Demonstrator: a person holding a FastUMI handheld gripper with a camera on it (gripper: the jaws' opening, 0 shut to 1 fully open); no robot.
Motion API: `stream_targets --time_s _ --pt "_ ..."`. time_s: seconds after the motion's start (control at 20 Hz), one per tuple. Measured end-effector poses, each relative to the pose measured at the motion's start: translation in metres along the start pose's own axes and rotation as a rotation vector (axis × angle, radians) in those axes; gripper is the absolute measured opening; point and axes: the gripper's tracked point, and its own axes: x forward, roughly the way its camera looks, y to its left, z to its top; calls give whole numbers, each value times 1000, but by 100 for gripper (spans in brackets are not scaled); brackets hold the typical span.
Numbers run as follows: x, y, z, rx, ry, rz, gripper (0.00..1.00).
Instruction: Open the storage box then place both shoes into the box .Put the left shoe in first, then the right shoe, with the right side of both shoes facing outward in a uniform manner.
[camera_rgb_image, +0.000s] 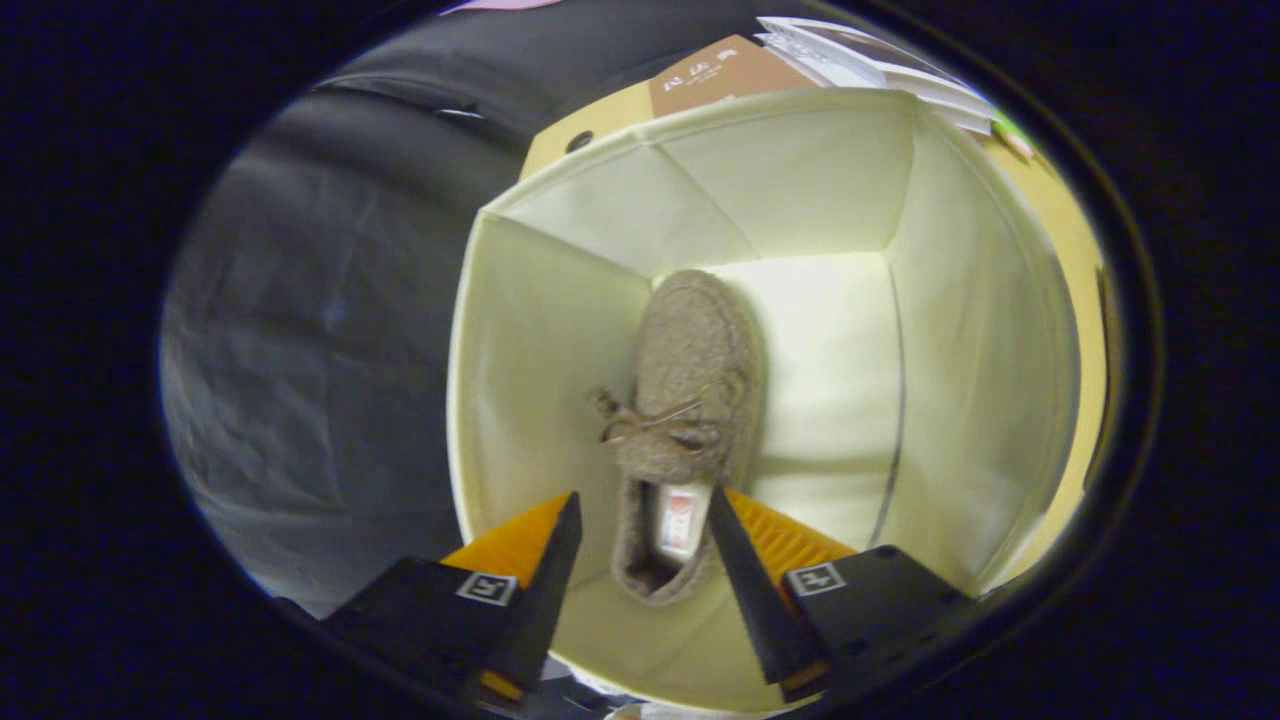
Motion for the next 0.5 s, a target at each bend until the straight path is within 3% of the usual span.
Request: stream_targets --time_s 0.15,0.35,0.5 --pt "-26 1 0 -68 -12 7 100" --pt "-68 -2 2 -123 -43 33 100" --pt "-104 -28 3 -189 -67 3 100"
